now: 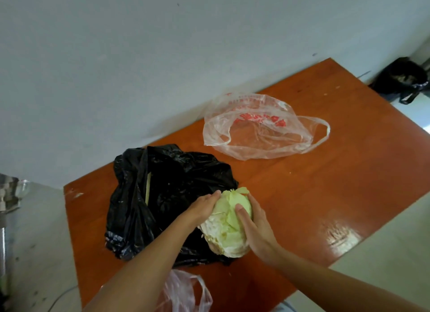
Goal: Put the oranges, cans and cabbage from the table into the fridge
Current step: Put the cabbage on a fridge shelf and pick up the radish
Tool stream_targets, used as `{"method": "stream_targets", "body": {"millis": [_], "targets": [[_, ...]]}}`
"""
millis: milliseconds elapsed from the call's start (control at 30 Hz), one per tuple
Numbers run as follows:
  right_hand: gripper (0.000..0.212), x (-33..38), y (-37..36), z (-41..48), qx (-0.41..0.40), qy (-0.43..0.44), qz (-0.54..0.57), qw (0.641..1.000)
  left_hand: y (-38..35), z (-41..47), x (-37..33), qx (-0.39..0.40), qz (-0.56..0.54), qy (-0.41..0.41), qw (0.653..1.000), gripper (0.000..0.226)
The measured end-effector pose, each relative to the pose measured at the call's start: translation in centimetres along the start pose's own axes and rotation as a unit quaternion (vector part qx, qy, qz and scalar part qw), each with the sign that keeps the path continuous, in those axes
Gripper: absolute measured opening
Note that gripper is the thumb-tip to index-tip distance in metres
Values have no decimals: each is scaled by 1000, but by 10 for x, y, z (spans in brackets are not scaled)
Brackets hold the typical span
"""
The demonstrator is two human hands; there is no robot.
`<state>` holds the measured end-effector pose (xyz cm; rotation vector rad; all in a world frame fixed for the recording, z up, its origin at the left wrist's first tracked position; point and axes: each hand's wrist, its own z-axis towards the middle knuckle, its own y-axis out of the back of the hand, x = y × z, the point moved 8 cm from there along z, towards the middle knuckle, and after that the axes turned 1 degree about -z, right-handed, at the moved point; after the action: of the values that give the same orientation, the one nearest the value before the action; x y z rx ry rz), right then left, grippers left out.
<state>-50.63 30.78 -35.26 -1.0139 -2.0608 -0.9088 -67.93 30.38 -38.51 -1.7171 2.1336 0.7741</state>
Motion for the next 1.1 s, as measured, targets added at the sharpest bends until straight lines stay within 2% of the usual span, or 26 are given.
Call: {"method": "stream_targets", "body": {"millis": [133, 267, 367, 500, 633, 767, 833, 967, 1100], "targets": [[67, -1, -2, 0, -42, 3, 8, 999, -3, -23, -1, -38, -18, -32, 999, 62], [73, 0, -1, -26, -74, 32, -9, 997, -9, -45, -1, -85, -12, -89, 992, 44], [80, 12, 10, -55, -122, 101, -28, 987, -14, -71, -15, -104, -1, -166, 981, 37], [82, 29, 35, -97, -201, 190, -62, 959, -26, -116, -54, -109, 40, -294, 949, 32], [80, 54, 88, -142, -288, 251, -96, 919, -57, -173, -113, -87, 92, -429, 894, 37], [77, 70, 149, -190, -359, 300, -114, 877, -103, -216, -165, -79, 145, -533, 830, 60], [75, 70, 182, -216, -391, 313, -115, 858, -132, -233, -188, -86, 159, -556, 811, 71], [75, 51, 262, -280, -471, 312, -98, 819, -221, -277, -231, -58, 179, -600, 777, 67], [78, 0, 341, -345, -529, 288, -102, 792, -333, -318, -255, 10, 164, -633, 757, 62]]}}
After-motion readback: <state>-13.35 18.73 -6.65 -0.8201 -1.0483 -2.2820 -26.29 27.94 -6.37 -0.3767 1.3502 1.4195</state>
